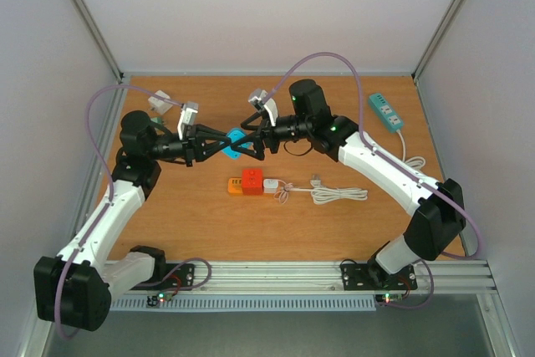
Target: Pull the plug off the socket
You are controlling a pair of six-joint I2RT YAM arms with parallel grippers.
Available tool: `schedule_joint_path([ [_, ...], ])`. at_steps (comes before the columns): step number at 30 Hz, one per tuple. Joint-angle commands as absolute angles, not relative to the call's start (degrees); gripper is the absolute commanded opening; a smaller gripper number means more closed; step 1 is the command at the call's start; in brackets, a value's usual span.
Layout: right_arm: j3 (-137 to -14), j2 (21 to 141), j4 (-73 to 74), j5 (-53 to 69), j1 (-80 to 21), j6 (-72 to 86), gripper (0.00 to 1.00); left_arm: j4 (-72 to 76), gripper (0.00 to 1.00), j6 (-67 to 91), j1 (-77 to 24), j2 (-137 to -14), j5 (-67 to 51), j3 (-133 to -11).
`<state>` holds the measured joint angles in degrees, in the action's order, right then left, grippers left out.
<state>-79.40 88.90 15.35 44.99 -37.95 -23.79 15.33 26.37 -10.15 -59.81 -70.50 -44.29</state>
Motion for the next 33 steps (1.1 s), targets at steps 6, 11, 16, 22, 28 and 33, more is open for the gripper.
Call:
schedule_joint_path([
  [6, -85.3, 90.6, 18.5, 44.9, -37.4, -24.7, 0.98, 4.0, 0.01, 14.6, -10.3, -59.0, -68.9, -48.1],
  [11, -85.3, 88.7, 20.9, 45.6, -37.4, -26.8, 0.99, -3.5, 0.01, 9.1, -9.0, -60.3, -63.6, -51.1],
  [16, -84.6, 87.1, 22.3, 43.0, -37.4, -28.4, 0.99, -17.2, 0.01, -6.1, -7.7, -61.9, -53.7, -55.9],
  [22, -80.5, 84.4, 21.1, 40.0, -37.2, -29.1, 0.99, -24.4, 0.01, -14.5, -2.9, -64.4, -46.4, -58.4],
  [28, -77.0, 82.1, 17.4, 39.2, -37.0, -27.5, 0.98, -26.7, 0.01, -21.5, 2.1, -65.1, -37.2, -57.7],
  [33, -75.9, 81.7, 15.1, 37.0, -36.8, -25.2, 0.98, -23.9, 0.01, -27.4, 4.5, -63.0, -27.5, -53.9],
])
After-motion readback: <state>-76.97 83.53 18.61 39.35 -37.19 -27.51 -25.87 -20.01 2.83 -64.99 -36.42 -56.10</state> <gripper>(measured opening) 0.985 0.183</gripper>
